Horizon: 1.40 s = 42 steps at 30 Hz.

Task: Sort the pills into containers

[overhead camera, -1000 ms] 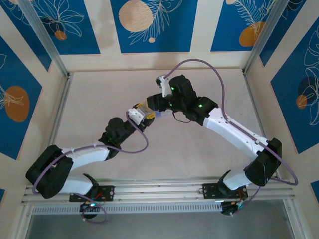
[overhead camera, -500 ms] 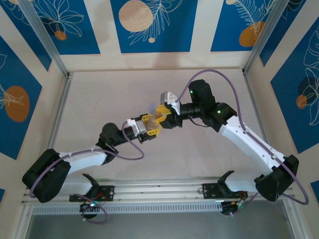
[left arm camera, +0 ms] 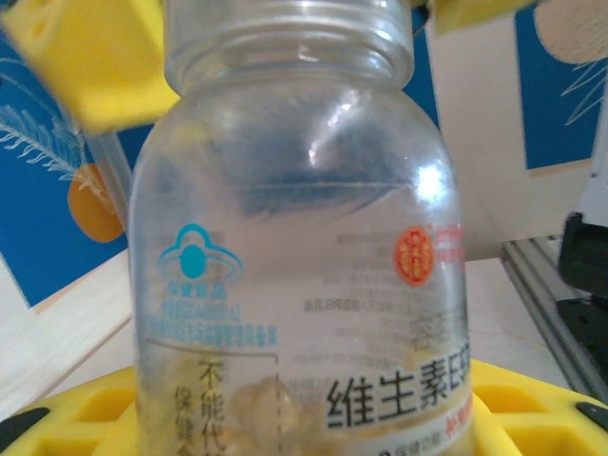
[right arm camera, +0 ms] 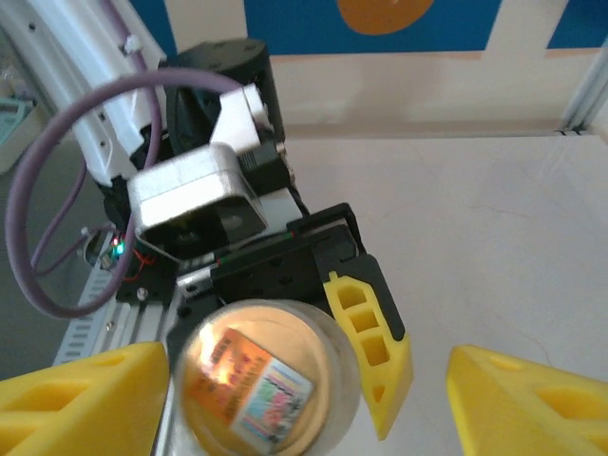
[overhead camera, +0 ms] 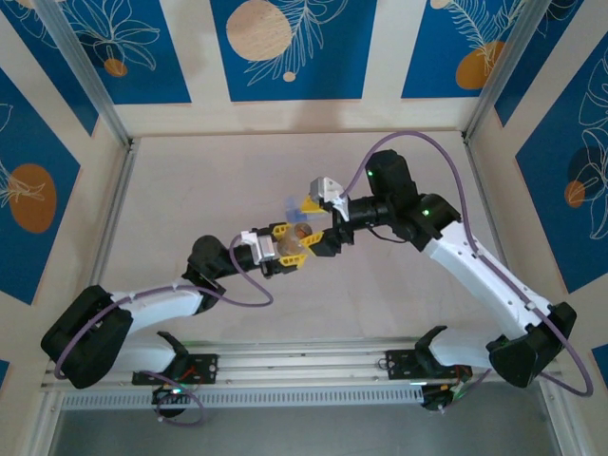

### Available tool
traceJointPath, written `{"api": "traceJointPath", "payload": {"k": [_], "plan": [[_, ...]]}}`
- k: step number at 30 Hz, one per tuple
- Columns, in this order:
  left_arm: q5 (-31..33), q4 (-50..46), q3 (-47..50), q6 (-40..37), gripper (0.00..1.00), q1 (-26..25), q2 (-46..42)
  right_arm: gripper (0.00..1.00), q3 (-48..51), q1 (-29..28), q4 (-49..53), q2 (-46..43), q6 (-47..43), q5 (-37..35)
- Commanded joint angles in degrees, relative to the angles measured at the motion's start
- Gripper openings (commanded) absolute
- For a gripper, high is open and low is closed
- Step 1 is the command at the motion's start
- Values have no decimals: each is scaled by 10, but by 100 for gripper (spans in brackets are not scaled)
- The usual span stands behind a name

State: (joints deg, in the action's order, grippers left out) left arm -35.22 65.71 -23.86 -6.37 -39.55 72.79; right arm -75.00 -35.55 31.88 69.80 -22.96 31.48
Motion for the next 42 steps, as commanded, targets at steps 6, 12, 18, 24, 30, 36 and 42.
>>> {"api": "traceJointPath", "payload": {"k": [6,12,18,24,30,36,42], "plan": [[247,-21,-7,-4,0,-5,-23,77,-8,-25,-126,-20,279,-208],[351,-40,-10,-27,0,-11,-15,73,-85,-51,-72,73,466,-378],[423,-55,-13,-45,0,-12,-4,74,-140,-79,-63,145,492,-403],[420,-59,-11,-54,0,-13,-4,75,-175,-90,-41,188,485,-408],[420,-57,-15,-58,0,-13,2,74,-176,-99,-48,203,496,-397],[417,-49,-19,-57,0,-14,8,68,-175,-101,-45,211,499,-390],[414,-49,-21,-56,0,-14,10,64,-162,-104,-56,209,508,-376]]}}
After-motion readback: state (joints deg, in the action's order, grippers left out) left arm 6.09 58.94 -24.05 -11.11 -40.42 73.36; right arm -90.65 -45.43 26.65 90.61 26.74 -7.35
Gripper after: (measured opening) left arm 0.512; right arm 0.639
